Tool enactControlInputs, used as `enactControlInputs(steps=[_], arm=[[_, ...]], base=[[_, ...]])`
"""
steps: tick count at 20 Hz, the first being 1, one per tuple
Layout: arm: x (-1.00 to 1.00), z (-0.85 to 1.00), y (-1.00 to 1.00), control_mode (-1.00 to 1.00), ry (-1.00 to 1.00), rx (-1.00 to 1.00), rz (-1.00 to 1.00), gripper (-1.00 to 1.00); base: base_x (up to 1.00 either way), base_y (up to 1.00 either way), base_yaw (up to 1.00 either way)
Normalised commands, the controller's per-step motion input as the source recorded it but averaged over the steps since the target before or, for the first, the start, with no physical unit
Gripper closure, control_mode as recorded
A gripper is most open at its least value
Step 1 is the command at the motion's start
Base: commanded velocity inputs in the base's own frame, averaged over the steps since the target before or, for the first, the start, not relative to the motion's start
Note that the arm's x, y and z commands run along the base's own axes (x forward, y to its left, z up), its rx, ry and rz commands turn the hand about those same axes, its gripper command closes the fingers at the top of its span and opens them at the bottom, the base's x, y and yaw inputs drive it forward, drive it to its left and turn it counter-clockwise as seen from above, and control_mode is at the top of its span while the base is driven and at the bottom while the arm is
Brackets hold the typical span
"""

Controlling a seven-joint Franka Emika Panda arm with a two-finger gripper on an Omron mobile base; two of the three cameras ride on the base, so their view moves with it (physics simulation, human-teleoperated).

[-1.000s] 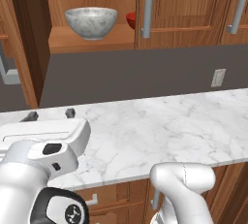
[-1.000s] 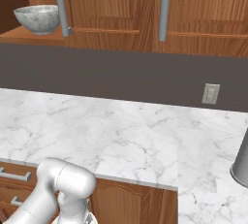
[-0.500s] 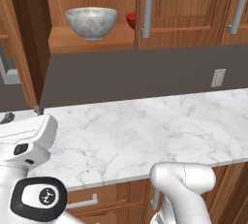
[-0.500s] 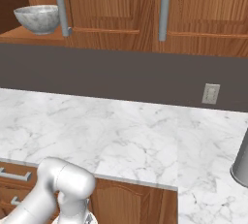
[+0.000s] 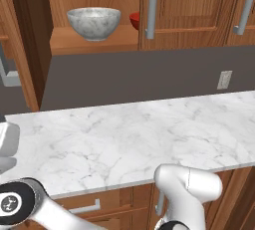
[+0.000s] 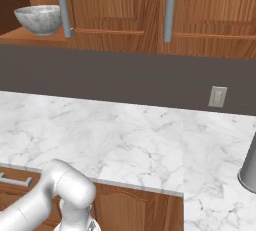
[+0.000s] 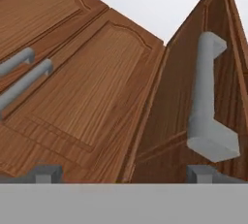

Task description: Open the cabinet. Pick the bowls from the counter and place them in the cabinet. Then close the cabinet.

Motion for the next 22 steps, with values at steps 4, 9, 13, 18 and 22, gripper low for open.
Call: enactControlInputs(steps=[4, 9, 13, 18, 22], arm=[[0.04, 0.00, 0.74, -1.00, -0.23, -0.18, 0.00, -1.00], [0.45, 0.03, 0.05, -1.00, -0.06, -0.11, 0.00, -1.00], [0.31, 0.00, -0.09, -1.00, -0.04, -0.02, 0.00, -1.00], [0.15, 0.00, 0.00, -1.00, -0.11, 0.00, -0.02, -1.00], [0.02, 0.00, -0.10, -1.00, -0.15, 0.00, -0.05, -1.00]], base=[[0.00, 0.00, 0.00], [0.00, 0.00, 0.00], [0.00, 0.00, 0.00], [0.00, 0.00, 0.00], [0.00, 0.00, 0.00]])
